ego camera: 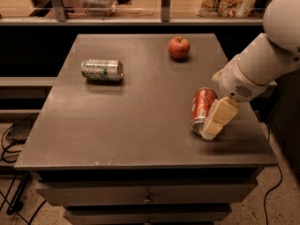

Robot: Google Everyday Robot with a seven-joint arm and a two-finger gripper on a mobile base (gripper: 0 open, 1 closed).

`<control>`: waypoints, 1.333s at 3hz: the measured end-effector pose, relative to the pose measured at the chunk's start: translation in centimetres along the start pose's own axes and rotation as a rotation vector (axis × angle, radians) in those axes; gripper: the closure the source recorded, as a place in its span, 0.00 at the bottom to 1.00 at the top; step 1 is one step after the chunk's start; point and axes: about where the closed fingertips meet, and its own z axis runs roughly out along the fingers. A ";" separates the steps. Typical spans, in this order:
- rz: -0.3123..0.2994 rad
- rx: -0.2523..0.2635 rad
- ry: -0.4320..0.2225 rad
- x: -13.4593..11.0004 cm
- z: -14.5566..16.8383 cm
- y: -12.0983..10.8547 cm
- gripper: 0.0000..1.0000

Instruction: Pick coke can

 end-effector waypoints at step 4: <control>-0.135 0.114 0.009 -3.8 -9.1 -1.8 0.96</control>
Offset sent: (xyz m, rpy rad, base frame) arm 0.0005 0.0106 -0.0194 0.0136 0.0590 0.0111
